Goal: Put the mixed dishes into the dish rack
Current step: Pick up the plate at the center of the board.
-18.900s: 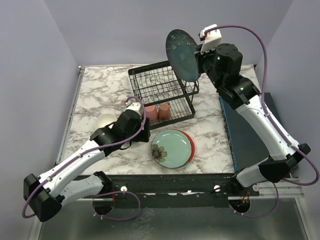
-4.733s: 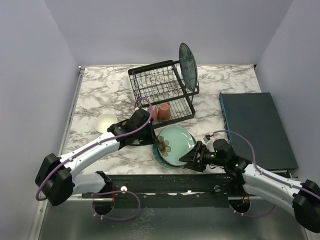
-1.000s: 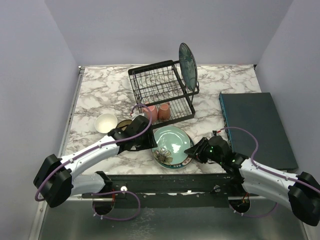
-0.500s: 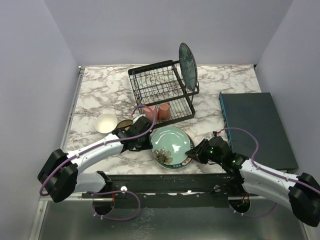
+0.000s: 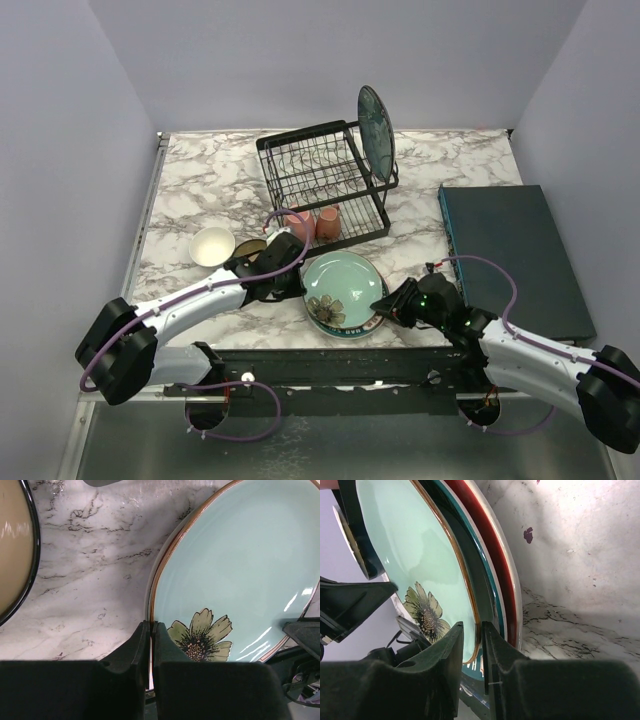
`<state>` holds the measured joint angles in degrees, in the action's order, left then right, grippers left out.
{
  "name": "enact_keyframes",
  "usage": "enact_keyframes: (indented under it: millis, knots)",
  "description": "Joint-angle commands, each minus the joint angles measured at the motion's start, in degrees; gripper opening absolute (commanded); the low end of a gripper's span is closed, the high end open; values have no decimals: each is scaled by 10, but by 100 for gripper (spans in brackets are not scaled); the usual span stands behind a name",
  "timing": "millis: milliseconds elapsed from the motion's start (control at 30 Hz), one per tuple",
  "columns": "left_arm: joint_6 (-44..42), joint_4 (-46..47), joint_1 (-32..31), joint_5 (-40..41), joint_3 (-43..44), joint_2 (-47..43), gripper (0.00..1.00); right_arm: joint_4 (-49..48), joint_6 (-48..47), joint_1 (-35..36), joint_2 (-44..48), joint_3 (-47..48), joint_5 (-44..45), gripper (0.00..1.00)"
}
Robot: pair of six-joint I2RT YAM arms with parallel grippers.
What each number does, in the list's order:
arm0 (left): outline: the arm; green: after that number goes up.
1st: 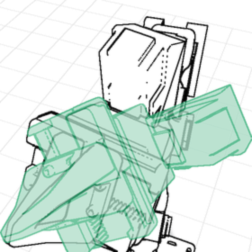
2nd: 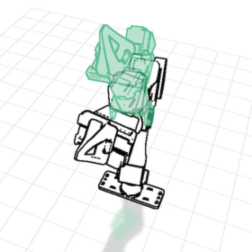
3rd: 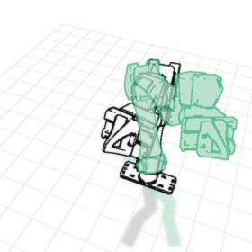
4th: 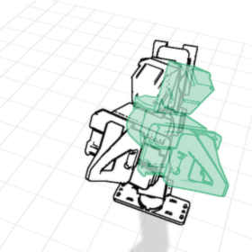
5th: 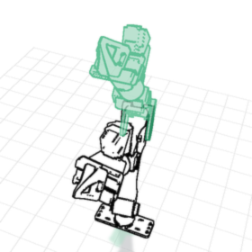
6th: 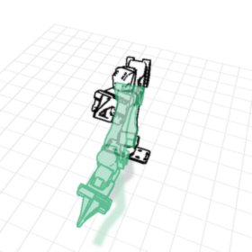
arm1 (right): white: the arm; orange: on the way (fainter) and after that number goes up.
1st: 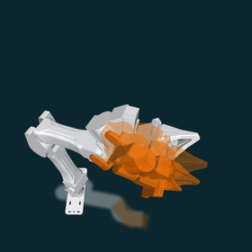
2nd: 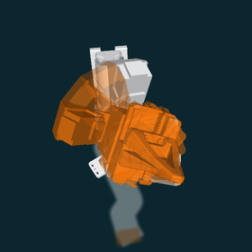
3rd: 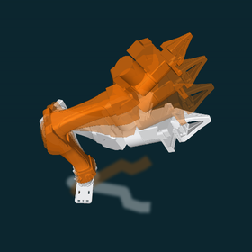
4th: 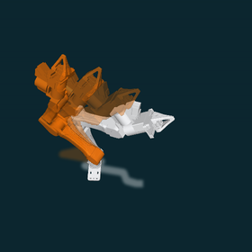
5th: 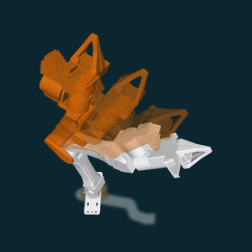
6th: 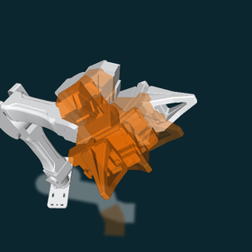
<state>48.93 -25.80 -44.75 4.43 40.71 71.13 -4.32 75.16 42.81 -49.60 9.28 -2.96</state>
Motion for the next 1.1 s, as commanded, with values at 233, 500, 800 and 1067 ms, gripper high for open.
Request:
enact_keyframes:
  millis: [233, 500, 800, 1067]
  knots:
    - [-6, -1, -1, -1, -42, 11, 0, -3, 0, 2, -17, -10, 1, 27]
    - [-5, 3, -1, -4, -60, 10, 0, -17, -1, 2, -32, -12, 7, 29]
    - [-12, 5, -1, -9, -64, 15, 0, -58, -22, 1, -57, 0, 10, 29]
    - [-14, 8, -1, -17, -67, 14, 0, -104, -51, 1, -72, 9, 18, 29]
